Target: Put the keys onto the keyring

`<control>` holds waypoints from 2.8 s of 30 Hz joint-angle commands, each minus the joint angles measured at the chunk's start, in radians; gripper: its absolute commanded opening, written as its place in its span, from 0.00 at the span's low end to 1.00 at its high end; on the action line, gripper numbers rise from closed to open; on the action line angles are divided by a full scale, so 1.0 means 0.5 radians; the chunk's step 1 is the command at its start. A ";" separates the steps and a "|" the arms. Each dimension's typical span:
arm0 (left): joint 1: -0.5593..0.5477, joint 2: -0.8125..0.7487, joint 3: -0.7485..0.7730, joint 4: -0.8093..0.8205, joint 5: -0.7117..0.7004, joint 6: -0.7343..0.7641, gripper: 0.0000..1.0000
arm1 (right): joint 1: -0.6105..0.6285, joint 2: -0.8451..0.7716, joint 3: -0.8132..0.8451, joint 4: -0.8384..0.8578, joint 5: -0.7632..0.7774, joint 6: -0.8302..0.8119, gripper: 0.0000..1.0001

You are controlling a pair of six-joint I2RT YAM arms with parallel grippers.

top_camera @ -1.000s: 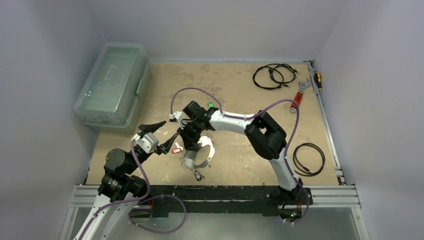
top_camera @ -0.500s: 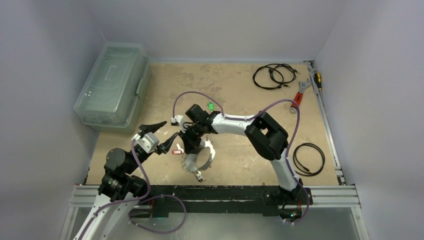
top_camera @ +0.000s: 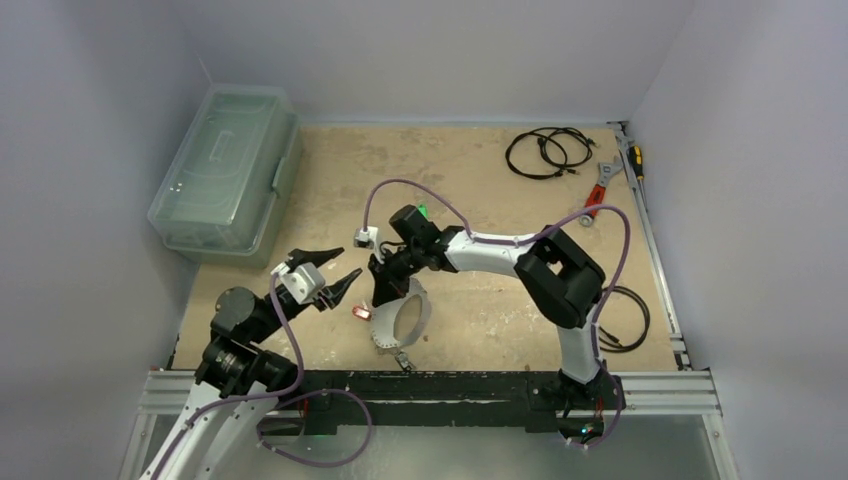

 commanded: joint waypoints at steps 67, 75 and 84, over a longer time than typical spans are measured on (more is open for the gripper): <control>-0.047 0.919 0.854 -0.283 1.457 0.639 0.26 | -0.246 -1.185 -0.269 0.897 -1.116 0.598 0.00; -0.065 0.934 0.834 -0.274 1.467 0.627 0.24 | -0.244 -1.158 -0.269 0.975 -1.144 0.667 0.00; -0.086 0.962 0.814 -0.257 1.487 0.627 0.23 | -0.238 -1.119 -0.284 1.174 -1.177 0.832 0.00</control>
